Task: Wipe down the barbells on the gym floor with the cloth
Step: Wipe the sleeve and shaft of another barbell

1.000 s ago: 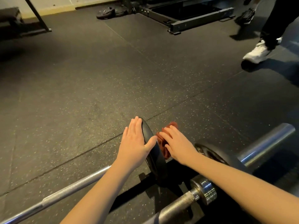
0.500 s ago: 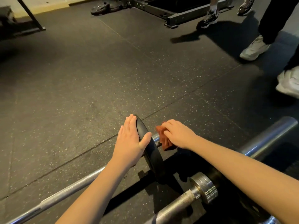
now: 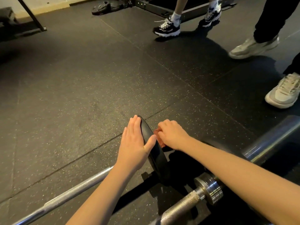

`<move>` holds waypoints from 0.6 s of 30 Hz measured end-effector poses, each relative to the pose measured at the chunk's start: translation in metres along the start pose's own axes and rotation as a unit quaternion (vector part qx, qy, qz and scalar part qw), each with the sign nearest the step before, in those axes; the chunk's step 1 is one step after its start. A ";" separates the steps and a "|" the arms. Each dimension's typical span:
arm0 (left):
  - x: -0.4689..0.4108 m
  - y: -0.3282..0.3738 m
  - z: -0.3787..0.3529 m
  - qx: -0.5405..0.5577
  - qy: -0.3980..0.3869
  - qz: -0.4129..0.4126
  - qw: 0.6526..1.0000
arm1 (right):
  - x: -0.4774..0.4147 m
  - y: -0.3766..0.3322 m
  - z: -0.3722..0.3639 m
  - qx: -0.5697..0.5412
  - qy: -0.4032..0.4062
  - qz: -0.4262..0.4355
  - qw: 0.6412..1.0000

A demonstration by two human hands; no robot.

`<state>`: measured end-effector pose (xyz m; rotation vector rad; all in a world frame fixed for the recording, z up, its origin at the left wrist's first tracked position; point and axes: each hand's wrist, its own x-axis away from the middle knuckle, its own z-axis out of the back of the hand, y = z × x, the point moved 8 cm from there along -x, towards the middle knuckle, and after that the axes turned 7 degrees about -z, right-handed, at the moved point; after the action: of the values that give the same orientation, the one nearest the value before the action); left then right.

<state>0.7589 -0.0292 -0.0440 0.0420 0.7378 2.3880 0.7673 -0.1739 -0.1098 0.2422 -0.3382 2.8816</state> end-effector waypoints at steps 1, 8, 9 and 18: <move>0.001 0.000 0.000 -0.001 0.002 -0.003 1.000 | 0.013 -0.010 -0.004 0.008 0.022 0.054 0.998; 0.009 0.004 -0.002 -0.020 -0.006 -0.017 1.000 | -0.006 0.022 0.002 -0.015 -0.041 0.011 0.999; 0.010 0.005 -0.003 -0.021 -0.006 -0.018 1.000 | -0.007 0.021 -0.001 -0.011 -0.044 -0.009 0.999; 0.014 0.006 -0.002 -0.017 -0.003 -0.021 1.000 | 0.001 0.028 -0.004 -0.097 -0.085 0.000 0.992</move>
<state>0.7441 -0.0258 -0.0451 0.0182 0.6881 2.3585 0.7584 -0.1992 -0.1195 0.4532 -0.6435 2.8084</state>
